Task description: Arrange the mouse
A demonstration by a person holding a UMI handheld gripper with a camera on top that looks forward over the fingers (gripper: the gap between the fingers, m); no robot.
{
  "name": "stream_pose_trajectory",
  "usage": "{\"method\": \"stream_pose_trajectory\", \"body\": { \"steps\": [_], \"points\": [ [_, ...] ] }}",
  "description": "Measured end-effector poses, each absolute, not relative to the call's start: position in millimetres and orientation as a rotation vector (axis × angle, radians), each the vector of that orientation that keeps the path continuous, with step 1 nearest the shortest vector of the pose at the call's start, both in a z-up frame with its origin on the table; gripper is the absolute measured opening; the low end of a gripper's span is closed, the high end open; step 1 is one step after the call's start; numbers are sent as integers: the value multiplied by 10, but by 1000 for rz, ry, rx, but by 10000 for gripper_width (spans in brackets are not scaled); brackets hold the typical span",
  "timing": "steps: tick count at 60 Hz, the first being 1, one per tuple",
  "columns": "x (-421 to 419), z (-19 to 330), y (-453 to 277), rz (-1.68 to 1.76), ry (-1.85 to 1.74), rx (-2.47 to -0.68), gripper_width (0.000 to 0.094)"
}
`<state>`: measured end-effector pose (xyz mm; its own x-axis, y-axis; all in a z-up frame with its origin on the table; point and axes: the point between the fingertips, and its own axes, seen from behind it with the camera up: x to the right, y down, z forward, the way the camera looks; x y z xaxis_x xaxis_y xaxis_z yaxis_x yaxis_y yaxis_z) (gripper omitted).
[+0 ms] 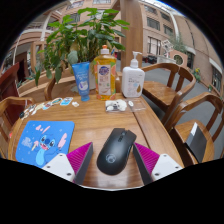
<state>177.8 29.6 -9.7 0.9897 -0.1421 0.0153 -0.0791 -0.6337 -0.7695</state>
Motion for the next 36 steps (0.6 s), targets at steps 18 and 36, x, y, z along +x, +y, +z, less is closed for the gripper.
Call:
{"method": "stream_pose_trajectory", "body": {
  "steps": [18,36],
  "points": [
    [1712,-135,541,-143,137,-2255,467],
    [1765,144,513,-207,115,-2206,366]
  ]
}}
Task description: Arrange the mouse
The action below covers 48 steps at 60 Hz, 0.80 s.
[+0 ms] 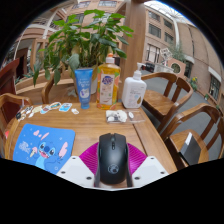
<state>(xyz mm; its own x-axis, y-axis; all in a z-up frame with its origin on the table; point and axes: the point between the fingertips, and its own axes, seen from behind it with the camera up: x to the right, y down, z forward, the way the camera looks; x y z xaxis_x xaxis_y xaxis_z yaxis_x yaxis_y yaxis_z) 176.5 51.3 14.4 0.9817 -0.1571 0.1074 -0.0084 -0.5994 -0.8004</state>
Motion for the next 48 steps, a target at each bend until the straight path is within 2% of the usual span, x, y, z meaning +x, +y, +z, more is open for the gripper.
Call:
{"method": "stream_pose_trajectory", "body": {
  "steps": [5,17,23,27,30,41,45,48],
  "points": [
    [1831,622,536,-215,155,-2126,367],
    [1497,2112,585,-156,137,-1884,366],
    [1021,2402,616,-83,87,-1845,366],
    [645,2287,664,-27,49,-1875,365],
    [345,2043,674,7,24,-1915,365],
    [-352,681,652,50,-46,-2178,369],
    [-441,269,602,39,-54,-2236,396],
    [-493,100,578,39,-52,-2264,418]
  ]
}}
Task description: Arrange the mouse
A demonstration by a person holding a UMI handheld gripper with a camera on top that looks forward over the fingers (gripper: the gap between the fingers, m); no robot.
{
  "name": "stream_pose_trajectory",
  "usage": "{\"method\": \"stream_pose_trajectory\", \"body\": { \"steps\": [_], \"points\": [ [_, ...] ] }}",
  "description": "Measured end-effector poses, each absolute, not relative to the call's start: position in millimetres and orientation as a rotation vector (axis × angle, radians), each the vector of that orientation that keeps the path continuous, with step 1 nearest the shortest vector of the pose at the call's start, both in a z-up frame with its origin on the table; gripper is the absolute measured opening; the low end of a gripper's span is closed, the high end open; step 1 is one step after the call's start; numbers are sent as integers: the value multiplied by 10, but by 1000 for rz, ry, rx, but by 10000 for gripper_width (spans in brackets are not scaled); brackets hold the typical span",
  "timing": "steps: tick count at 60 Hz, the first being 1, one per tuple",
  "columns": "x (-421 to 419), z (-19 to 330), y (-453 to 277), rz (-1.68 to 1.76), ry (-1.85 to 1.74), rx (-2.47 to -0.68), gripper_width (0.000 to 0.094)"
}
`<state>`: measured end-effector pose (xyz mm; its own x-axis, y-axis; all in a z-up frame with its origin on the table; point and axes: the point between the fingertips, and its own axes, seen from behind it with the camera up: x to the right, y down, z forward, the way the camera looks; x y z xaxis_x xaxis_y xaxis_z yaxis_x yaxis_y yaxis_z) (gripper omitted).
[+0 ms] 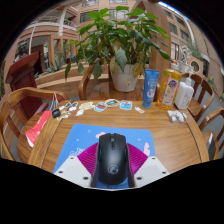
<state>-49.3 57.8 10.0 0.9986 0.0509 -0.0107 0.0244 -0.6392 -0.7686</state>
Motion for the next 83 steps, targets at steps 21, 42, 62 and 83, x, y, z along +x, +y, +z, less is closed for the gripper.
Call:
{"method": "stream_pose_trajectory", "body": {
  "steps": [21,42,62,83],
  "points": [
    [-569,362,284,15,-107,-2218,836],
    [-652,1505,-913,-26,-64,-2076,855],
    [-761,1810,-1837,-27,-56,-2053,853],
    [-835,1810,-2186,-21,-90,-2062,855]
  ]
}}
